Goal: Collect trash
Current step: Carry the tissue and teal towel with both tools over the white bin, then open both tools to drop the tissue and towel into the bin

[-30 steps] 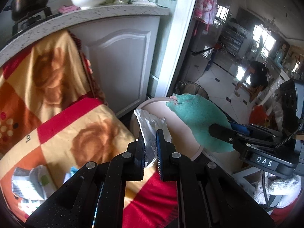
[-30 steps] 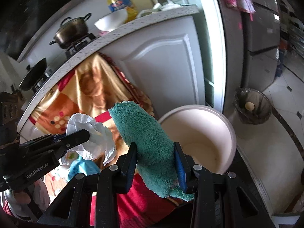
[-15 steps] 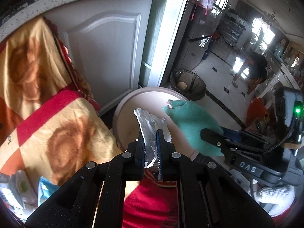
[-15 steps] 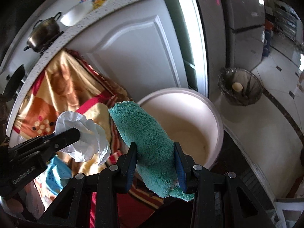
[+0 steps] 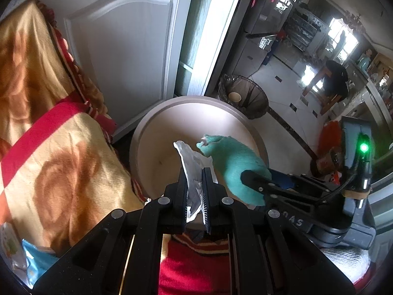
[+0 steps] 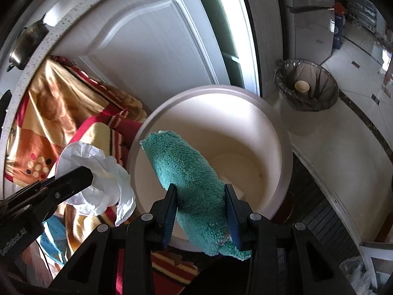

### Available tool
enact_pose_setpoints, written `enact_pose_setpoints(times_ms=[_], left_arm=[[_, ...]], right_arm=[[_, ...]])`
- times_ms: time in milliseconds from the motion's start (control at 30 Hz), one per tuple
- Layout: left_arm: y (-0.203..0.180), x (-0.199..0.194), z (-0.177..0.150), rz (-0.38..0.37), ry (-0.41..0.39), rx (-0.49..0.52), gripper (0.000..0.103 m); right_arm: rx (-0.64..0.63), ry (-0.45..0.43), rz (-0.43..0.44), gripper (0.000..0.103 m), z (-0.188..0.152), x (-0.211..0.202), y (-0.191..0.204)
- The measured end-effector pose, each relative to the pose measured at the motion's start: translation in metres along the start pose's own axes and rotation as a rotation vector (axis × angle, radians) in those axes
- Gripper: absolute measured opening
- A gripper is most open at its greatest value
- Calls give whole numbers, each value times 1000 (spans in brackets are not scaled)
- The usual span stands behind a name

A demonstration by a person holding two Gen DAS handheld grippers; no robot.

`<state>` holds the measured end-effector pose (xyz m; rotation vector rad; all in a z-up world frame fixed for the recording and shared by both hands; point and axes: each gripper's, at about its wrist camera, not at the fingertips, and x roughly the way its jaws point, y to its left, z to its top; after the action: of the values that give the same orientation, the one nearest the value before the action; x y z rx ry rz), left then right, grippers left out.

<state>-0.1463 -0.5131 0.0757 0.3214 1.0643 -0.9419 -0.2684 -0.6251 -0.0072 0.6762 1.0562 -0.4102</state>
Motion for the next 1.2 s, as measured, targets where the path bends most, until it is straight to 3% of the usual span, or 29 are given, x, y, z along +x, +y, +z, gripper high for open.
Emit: enact_pose_setpoints(times_ms=[533, 900, 1033, 1200], left_arm=[[10, 45, 7, -14, 70, -65, 8], [10, 47, 6, -15, 76, -55, 10], [11, 44, 6, -49, 82, -62, 39], [12, 37, 6, -71, 78, -77, 43]], right_arm=[[61, 84, -56, 36, 2, 51, -22], [101, 84, -89, 45, 5, 57, -35], [93, 72, -96, 45, 3, 50, -34], [101, 52, -87, 46, 3, 37, -34]])
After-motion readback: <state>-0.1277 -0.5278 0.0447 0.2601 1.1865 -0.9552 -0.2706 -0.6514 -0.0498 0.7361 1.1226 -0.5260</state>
